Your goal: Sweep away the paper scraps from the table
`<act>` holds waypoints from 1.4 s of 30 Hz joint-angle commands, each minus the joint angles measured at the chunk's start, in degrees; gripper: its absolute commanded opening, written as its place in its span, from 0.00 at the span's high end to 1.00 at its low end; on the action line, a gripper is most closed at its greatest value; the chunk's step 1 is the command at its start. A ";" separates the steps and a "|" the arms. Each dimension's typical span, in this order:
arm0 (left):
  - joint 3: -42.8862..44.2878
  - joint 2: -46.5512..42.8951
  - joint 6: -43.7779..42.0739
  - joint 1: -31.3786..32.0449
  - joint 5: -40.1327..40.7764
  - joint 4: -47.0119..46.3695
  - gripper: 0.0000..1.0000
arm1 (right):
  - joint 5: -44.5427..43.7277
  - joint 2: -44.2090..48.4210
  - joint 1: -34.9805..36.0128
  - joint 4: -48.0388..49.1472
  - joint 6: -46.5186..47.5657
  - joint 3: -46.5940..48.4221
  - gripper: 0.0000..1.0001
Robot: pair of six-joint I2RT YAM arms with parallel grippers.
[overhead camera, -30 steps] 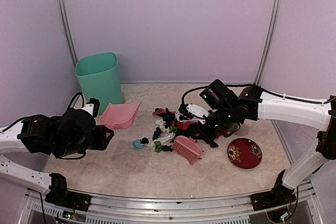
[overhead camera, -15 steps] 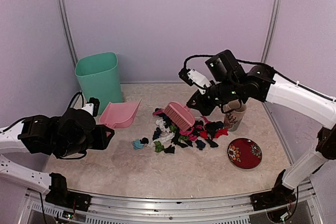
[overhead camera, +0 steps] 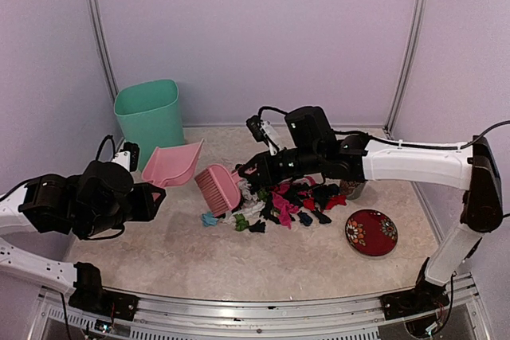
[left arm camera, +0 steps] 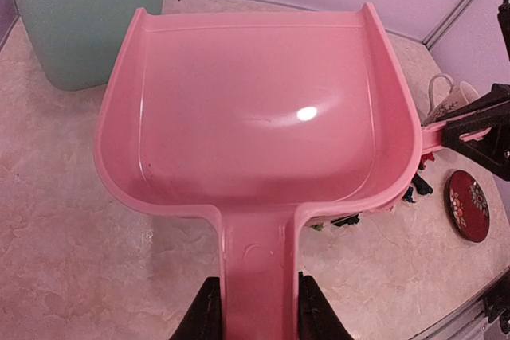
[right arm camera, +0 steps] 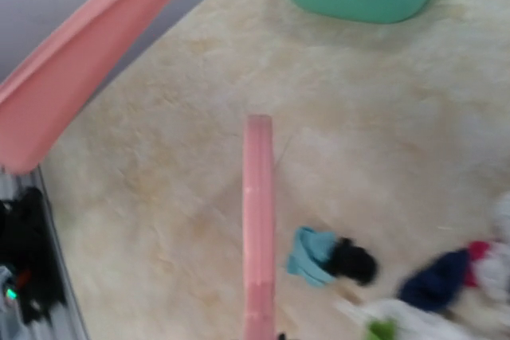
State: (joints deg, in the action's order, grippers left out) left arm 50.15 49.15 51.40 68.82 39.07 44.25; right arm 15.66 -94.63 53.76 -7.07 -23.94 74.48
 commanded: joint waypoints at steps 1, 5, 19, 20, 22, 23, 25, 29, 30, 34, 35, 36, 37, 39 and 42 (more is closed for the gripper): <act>1.06 -0.87 0.15 -0.26 0.80 0.00 1.00 | 4.35 -5.73 1.42 13.81 -11.99 -0.73 1.00; 0.27 -1.07 0.15 -0.27 -0.19 -0.50 1.00 | 3.76 -11.82 2.02 16.85 -15.93 1.03 1.00; -3.10 1.42 -0.46 -0.23 -6.85 -4.45 1.00 | -11.13 -8.68 -2.22 10.03 -10.60 -6.65 1.00; -3.93 1.47 -0.46 -0.24 -8.06 -5.60 1.00 | -11.59 -7.01 -3.03 9.80 -10.33 -8.19 1.00; -5.72 1.63 -0.74 -0.23 -10.22 -8.04 1.00 | -13.29 -3.67 -4.64 9.00 -9.48 -11.70 1.00; -6.44 1.76 -0.75 -0.19 -10.86 -8.72 1.00 | -14.16 -1.92 -5.31 8.44 -8.94 -12.97 1.00; -7.65 2.18 -1.36 -0.13 -12.69 -10.23 1.00 | -15.89 1.27 -6.60 7.30 -7.87 -15.05 1.00; -10.06 3.76 -4.59 0.04 -17.22 -15.24 1.00 | -17.39 7.26 -8.31 6.13 -6.03 -18.04 1.00; -10.57 4.29 -5.17 0.04 -18.00 -16.23 1.00 | -17.55 8.62 -8.46 5.78 -5.46 -18.35 1.00; -11.74 7.31 -8.06 0.74 -20.22 -19.53 1.00 | -18.47 12.51 -8.67 3.77 -3.29 -17.79 1.00; -11.89 8.09 -8.62 1.17 -20.45 -20.08 1.00 | -18.59 13.40 -8.67 3.26 -2.86 -17.56 1.00; -11.91 8.94 -9.03 1.64 -20.58 -20.33 1.00 | -18.76 14.14 -8.74 2.82 -2.74 -17.19 1.00; -11.80 9.71 -9.39 2.10 -20.69 -20.61 1.00 | -18.74 15.27 -8.75 2.40 -1.33 -16.82 1.00; -11.67 11.35 -9.91 3.42 -20.40 -20.95 1.00 | -18.86 16.98 -8.76 1.74 -0.05 -16.27 1.00; -11.57 13.07 -10.38 4.64 -20.67 -21.32 1.00 | -20.38 19.03 -8.89 -0.04 2.04 -14.82 1.00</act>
State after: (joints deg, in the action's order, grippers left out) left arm 38.57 60.69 43.27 72.03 19.31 26.00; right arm -2.26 -79.13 45.30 -4.80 -25.93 56.73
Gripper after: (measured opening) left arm 0.238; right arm 0.067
